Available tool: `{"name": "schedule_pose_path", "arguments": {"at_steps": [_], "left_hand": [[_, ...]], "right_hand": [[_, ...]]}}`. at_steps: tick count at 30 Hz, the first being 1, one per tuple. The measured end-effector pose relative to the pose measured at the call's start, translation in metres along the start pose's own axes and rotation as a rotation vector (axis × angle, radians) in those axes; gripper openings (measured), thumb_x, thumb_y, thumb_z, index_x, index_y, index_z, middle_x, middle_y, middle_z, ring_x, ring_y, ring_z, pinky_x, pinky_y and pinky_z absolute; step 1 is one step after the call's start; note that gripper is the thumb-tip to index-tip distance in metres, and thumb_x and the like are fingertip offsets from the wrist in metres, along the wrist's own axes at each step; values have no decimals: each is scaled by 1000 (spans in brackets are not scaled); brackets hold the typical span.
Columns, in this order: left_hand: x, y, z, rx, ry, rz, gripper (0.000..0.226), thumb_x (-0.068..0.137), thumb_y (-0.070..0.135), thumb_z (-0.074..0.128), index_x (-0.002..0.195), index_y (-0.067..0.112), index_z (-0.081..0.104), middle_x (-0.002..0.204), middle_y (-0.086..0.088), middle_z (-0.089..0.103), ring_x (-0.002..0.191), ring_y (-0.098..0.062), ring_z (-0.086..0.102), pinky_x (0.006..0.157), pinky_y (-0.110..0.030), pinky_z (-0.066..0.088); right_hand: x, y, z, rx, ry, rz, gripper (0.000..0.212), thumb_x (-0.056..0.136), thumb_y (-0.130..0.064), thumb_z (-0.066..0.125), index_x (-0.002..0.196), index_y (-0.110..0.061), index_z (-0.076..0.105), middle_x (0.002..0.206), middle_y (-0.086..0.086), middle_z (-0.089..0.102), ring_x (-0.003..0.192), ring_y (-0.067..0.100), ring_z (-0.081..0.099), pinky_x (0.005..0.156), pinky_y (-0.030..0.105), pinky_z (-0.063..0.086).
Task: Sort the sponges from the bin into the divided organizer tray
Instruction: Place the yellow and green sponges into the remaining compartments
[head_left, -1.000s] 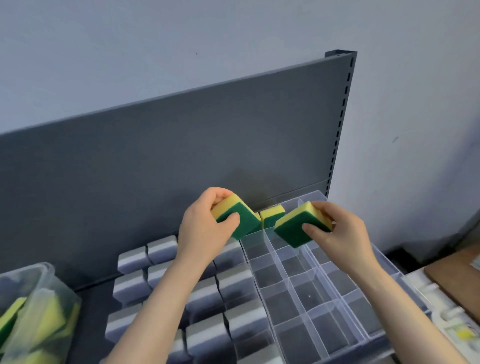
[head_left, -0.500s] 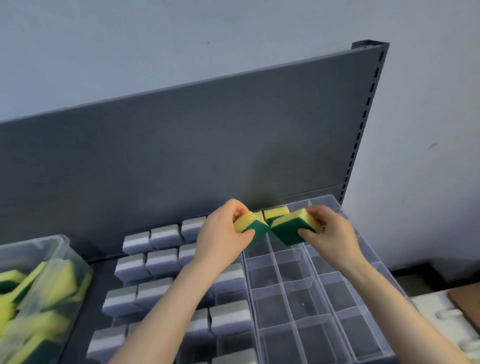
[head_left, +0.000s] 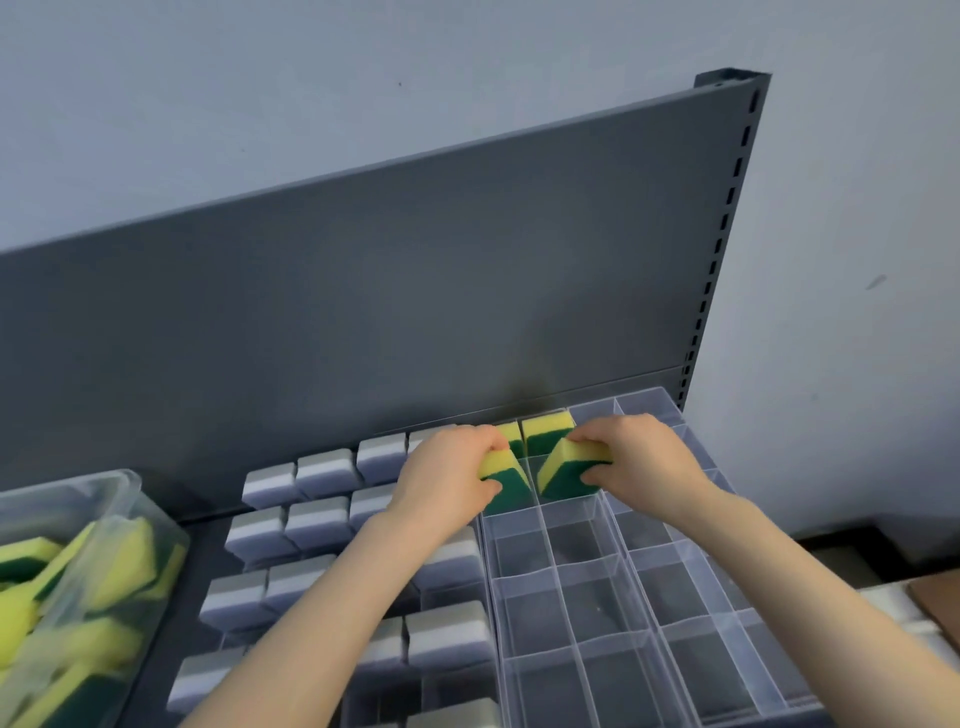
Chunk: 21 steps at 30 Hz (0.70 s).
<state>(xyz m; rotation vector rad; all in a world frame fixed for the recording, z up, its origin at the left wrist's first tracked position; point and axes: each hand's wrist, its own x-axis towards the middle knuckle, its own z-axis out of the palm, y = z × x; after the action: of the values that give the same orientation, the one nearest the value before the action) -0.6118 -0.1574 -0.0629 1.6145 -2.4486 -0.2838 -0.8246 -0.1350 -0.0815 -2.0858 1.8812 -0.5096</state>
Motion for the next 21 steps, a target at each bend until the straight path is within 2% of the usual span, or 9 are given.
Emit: {"name": "schedule_pose_path", "arguments": {"at_steps": [7, 13, 17, 21], "left_hand": [[13, 9, -1, 129, -144, 58, 46, 79, 27, 75, 123, 27, 62, 124, 2, 61, 106, -21, 59, 71, -25, 39], [22, 13, 7, 203, -235, 64, 46, 77, 29, 77, 121, 25, 63, 114, -1, 64, 97, -24, 59, 67, -28, 41], [24, 13, 19, 185, -263, 42, 46, 79, 26, 76, 122, 23, 62, 113, -1, 63, 97, -24, 60, 69, -27, 43], [23, 13, 25, 202, -250, 39, 43, 81, 22, 73, 122, 23, 62, 112, -3, 64, 97, -25, 60, 71, -29, 45]], "right_hand": [[24, -13, -10, -200, -175, -102, 44, 77, -20, 70, 120, -29, 62, 112, -2, 66, 100, 24, 59, 76, 31, 50], [29, -18, 3, -269, -256, -127, 40, 77, -15, 67, 116, -26, 64, 107, 0, 64, 98, 25, 58, 74, 31, 50], [25, -16, 19, -279, -273, -108, 35, 81, -11, 60, 114, -24, 64, 107, 1, 65, 99, 26, 59, 74, 31, 48], [24, -15, 24, -299, -267, -115, 26, 84, -10, 57, 106, -21, 65, 100, 3, 65, 92, 26, 61, 69, 28, 45]]}}
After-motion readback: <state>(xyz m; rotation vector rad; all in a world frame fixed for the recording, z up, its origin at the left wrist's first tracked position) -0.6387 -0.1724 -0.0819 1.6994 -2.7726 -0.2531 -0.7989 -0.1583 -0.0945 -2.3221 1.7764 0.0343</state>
